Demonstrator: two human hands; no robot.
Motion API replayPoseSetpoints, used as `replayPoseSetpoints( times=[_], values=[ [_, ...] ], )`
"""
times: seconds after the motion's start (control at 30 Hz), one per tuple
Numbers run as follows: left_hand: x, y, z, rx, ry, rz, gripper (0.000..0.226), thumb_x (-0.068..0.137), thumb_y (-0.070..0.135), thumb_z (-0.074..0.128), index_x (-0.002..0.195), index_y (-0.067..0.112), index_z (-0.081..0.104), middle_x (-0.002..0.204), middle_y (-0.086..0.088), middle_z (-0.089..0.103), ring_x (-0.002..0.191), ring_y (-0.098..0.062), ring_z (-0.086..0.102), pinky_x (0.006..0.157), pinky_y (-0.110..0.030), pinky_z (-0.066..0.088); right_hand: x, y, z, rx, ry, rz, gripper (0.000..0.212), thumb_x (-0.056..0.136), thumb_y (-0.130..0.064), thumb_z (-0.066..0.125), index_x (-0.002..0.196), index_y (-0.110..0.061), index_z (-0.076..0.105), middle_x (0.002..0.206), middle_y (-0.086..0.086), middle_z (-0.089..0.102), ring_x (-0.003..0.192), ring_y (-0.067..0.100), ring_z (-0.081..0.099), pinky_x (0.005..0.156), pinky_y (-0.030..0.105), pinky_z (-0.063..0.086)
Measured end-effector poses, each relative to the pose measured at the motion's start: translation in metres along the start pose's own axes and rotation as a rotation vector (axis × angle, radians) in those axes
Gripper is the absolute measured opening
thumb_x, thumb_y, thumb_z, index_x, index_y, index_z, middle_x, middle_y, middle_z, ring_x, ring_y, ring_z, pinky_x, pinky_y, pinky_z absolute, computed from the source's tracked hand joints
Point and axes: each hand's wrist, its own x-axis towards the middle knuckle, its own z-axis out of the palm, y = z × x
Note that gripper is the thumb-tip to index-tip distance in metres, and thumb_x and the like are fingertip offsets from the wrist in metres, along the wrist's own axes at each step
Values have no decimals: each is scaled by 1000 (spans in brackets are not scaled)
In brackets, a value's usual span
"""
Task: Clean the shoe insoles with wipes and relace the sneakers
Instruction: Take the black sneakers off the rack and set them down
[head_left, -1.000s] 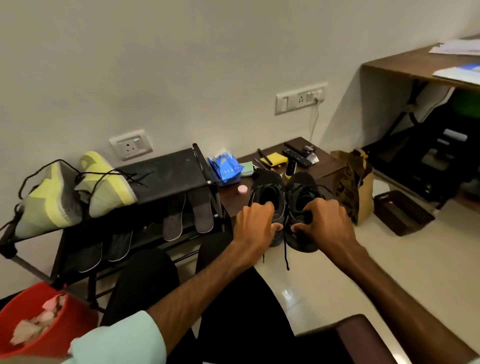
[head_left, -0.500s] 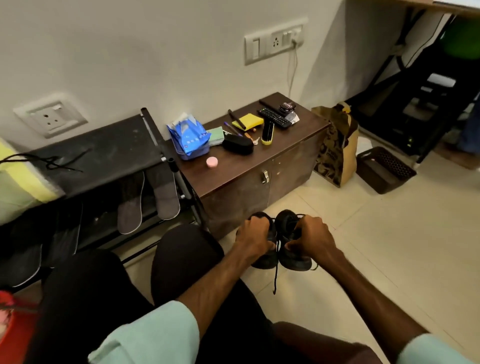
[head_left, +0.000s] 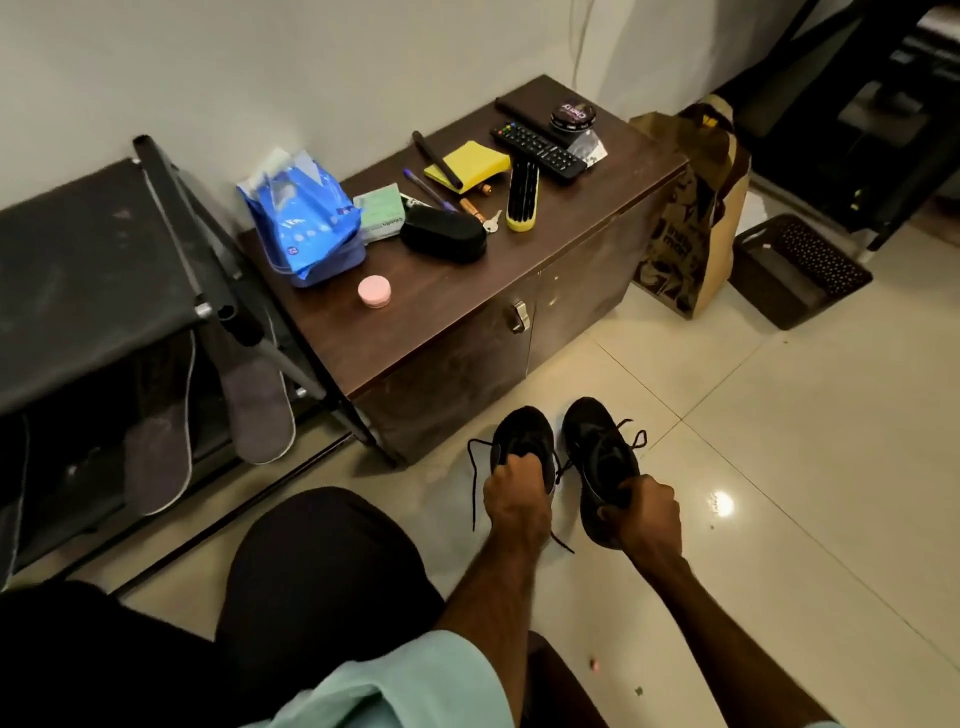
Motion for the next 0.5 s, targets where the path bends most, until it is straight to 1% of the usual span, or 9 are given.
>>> replayPoseSetpoints(
  times=[0.1, 0.2, 0.3, 0.37, 0.47, 0.5],
  values=[
    [15, 1, 13, -44, 6, -40, 34, 95, 15, 68, 127, 9, 56, 132, -11, 58, 121, -28, 59, 96, -34, 52, 11, 12, 13, 9, 21, 12, 42, 78, -17, 84, 115, -6, 68, 107, 16, 70, 92, 36, 68, 76, 38, 59],
    [25, -1, 25, -74, -4, -66, 35, 94, 15, 69, 126, 11, 55, 132, -10, 57, 123, -28, 58, 97, -35, 50, 20, 19, 25, 18, 14, 6, 39, 79, -16, 83, 114, -5, 70, 108, 18, 71, 92, 37, 68, 72, 34, 55],
    [35, -2, 35, -116, -35, -83, 39, 91, 16, 73, 125, 11, 55, 133, -9, 57, 124, -27, 57, 99, -34, 50, 25, 24, 38, 9, -5, 13, 37, 82, -18, 81, 115, -4, 69, 111, 18, 70, 95, 37, 68, 77, 36, 58],
    [39, -3, 42, -128, -61, -74, 40, 90, 16, 75, 125, 11, 56, 132, -9, 57, 123, -27, 57, 99, -34, 51, 26, 28, 48, 9, -15, 23, 36, 84, -18, 79, 115, -4, 68, 111, 18, 69, 96, 37, 68, 76, 35, 57],
    [41, -2, 53, -131, -95, -39, 38, 91, 15, 73, 125, 9, 56, 132, -11, 57, 123, -29, 57, 99, -34, 50, 26, 35, 63, 8, -15, 34, 32, 85, -16, 78, 112, -3, 68, 109, 19, 69, 93, 37, 68, 77, 41, 59],
    [43, -1, 56, -129, -105, -26, 38, 91, 14, 73, 125, 8, 56, 133, -11, 57, 123, -29, 58, 100, -35, 51, 26, 37, 66, 7, -15, 45, 31, 85, -15, 78, 112, -2, 67, 109, 19, 69, 92, 37, 68, 77, 40, 59]
  ],
)
